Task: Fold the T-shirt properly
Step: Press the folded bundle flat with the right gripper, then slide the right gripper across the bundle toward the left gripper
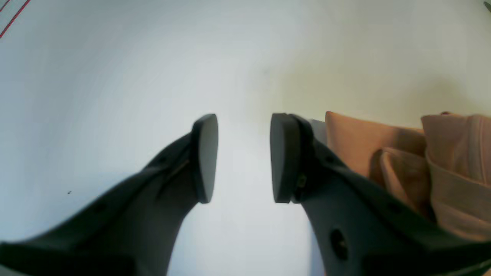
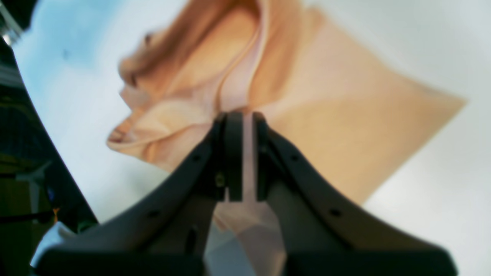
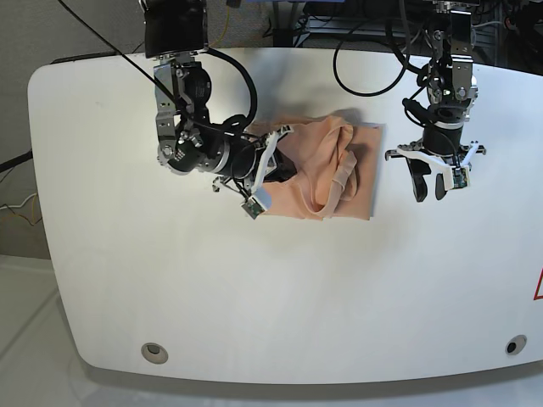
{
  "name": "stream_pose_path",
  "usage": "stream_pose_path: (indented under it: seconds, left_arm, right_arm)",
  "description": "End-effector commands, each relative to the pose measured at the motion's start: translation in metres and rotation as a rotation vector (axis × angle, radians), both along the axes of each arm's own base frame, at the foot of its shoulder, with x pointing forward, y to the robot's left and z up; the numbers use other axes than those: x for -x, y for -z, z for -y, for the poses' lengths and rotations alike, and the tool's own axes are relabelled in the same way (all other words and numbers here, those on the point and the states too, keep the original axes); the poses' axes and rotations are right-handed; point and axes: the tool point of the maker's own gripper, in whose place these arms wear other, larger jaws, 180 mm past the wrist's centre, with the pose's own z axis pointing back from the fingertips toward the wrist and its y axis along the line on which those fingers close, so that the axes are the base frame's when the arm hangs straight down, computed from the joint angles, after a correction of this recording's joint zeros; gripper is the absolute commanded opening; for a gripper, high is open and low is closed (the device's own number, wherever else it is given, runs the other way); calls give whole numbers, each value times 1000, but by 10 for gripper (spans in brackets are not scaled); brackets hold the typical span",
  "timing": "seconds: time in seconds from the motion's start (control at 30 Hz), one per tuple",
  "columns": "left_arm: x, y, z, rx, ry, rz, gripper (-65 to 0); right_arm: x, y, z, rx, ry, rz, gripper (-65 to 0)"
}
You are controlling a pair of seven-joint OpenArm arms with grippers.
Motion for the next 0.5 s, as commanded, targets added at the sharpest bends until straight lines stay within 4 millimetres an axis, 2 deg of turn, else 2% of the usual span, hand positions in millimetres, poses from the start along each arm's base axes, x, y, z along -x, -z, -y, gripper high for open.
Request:
stream_pose_path:
  seconds: [0.0, 0.47]
  left_arm:
    - [-6, -15, -2, -14, 3, 57, -433]
    - [-3, -13, -3, -17, 3, 48, -433]
  right_arm:
    - [-10, -13, -10, -9, 3, 54, -605]
    - [-4, -11, -25, 4, -18, 52, -603]
